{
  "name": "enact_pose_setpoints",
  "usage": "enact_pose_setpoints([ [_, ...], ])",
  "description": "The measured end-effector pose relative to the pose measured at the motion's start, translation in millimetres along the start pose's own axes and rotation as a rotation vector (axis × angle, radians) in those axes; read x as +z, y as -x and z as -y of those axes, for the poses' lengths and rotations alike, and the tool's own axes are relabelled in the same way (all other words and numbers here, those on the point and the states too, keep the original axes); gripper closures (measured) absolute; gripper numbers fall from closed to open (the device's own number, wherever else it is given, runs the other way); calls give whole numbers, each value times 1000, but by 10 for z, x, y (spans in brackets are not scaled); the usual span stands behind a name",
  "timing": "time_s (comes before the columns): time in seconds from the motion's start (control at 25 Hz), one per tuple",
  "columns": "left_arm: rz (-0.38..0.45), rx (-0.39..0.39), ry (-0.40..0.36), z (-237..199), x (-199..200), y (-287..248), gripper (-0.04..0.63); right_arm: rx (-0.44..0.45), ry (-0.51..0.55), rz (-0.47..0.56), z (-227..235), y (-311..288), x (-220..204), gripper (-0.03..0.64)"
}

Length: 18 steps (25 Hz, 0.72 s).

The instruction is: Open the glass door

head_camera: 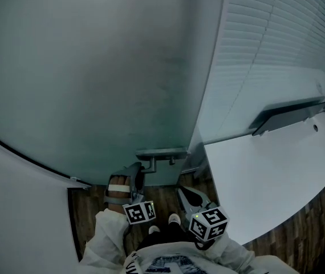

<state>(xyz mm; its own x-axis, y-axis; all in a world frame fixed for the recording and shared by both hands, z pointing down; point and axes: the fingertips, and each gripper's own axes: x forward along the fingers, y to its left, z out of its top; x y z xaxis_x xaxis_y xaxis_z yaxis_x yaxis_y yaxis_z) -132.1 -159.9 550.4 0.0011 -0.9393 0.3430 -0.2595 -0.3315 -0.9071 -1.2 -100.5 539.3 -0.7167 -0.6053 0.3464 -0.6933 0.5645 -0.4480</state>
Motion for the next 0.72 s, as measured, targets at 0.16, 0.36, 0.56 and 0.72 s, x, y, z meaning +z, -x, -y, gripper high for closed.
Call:
enact_pose_setpoints([
  [0.16,-11,52,-82,-19,2,44,488,9,3,-7,-127,35,-63,611],
  [0.36,-22,104,-63,-42,-51,383,483,-4,27,22,-362,206,-87,611],
  [0.56,-5,61,245,161,-293,1134,591,-24,44,37,-796,501,-330,611],
  [0.72,18,-29,718,462,-523,1939,591,0,95,61,-1380,782,-649,611],
])
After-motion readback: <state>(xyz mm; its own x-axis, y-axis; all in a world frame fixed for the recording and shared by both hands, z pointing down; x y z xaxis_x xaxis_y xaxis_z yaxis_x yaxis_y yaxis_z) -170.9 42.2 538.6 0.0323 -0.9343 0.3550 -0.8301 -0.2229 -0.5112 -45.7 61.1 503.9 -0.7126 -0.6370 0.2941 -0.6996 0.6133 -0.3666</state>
